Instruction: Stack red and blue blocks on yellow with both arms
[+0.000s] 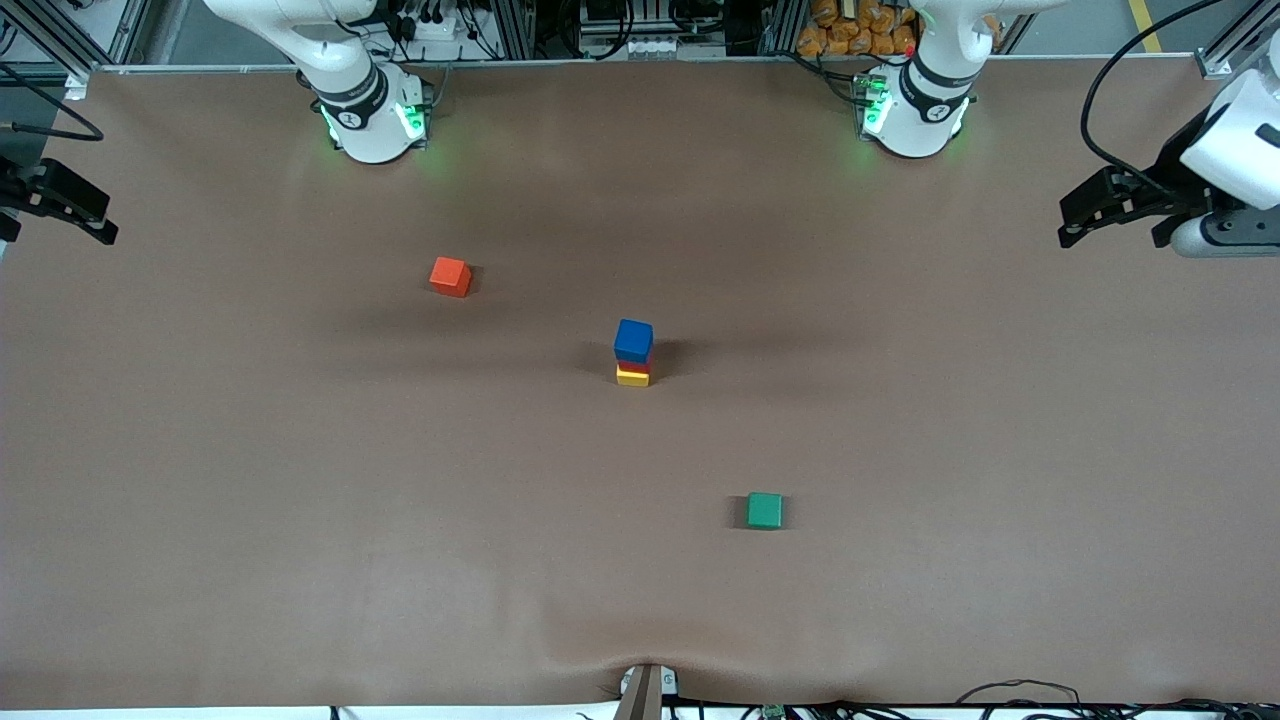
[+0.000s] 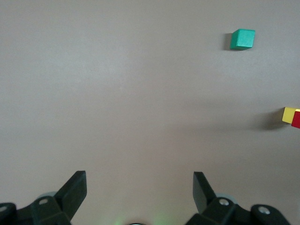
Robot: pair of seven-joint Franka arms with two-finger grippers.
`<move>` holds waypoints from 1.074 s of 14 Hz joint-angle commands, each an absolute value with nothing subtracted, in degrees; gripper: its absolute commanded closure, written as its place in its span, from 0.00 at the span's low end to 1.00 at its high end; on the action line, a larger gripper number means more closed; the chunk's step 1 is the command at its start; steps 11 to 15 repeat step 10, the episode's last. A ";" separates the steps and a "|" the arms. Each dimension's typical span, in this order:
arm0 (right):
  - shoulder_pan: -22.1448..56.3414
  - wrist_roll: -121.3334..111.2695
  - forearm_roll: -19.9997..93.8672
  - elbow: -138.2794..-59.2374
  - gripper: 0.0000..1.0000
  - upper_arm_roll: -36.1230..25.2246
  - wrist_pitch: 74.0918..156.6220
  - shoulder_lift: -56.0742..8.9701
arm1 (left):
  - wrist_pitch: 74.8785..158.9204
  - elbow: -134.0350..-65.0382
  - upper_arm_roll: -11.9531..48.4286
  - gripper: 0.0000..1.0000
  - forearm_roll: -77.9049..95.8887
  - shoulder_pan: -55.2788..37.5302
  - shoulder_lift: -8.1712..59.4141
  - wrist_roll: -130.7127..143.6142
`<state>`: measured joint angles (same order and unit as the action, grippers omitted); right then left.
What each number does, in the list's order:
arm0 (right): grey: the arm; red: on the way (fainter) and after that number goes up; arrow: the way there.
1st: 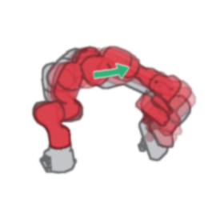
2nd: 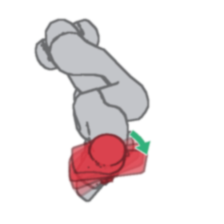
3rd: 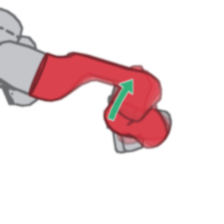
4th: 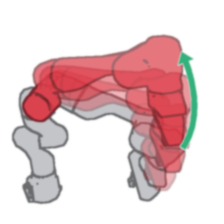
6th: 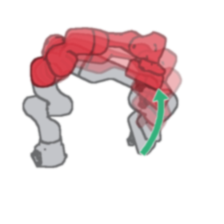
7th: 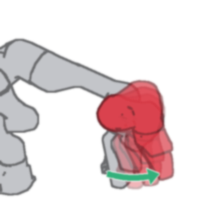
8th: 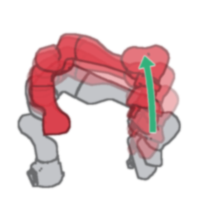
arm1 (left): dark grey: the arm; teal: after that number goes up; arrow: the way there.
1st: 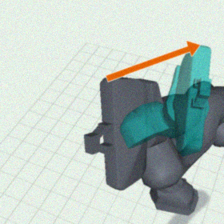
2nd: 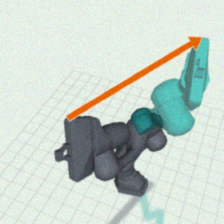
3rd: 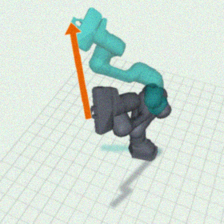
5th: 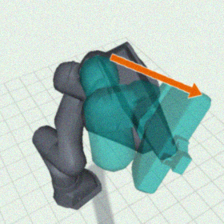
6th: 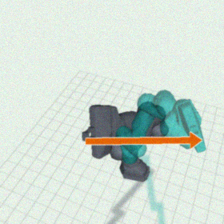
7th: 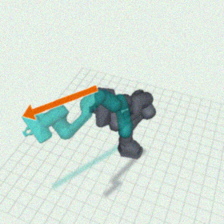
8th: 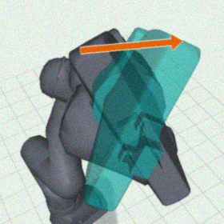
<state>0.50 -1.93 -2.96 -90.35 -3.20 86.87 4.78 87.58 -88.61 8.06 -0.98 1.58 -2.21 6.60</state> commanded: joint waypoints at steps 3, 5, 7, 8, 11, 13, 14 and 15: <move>-0.61 -2.64 -2.46 -88.33 0.00 -2.55 85.78 3.78 | 84.73 -86.84 8.26 0.00 -1.32 1.93 -2.46 5.80; -0.62 -2.64 -2.11 -88.42 0.00 -2.55 85.69 3.78 | 83.15 -85.26 8.26 0.00 -1.49 1.93 -1.85 5.80; -0.53 -2.64 -2.02 -88.42 0.00 -2.55 85.78 3.78 | 83.14 -85.25 8.26 0.00 -1.58 1.85 -1.85 5.80; -0.61 -2.72 -1.59 -88.42 0.00 -2.55 85.69 3.78 | 83.14 -85.25 8.26 0.00 -1.67 1.85 -1.85 5.80; -0.62 -2.64 -1.58 -88.42 0.00 -2.55 85.61 3.78 | 82.97 -85.25 8.35 0.00 -1.32 1.85 -1.85 5.80; -0.62 -2.64 -1.58 -88.42 0.00 -2.55 85.61 3.78 | 82.97 -85.25 8.35 0.00 -1.32 1.85 -1.85 5.80; -0.62 -2.64 -1.58 -88.42 0.00 -2.55 85.61 3.78 | 82.97 -85.25 8.35 0.00 -1.32 1.85 -1.85 5.80; -0.62 -2.64 -1.58 -88.42 0.00 -2.55 85.61 3.78 | 82.97 -85.25 8.35 0.00 -1.32 1.85 -1.85 5.80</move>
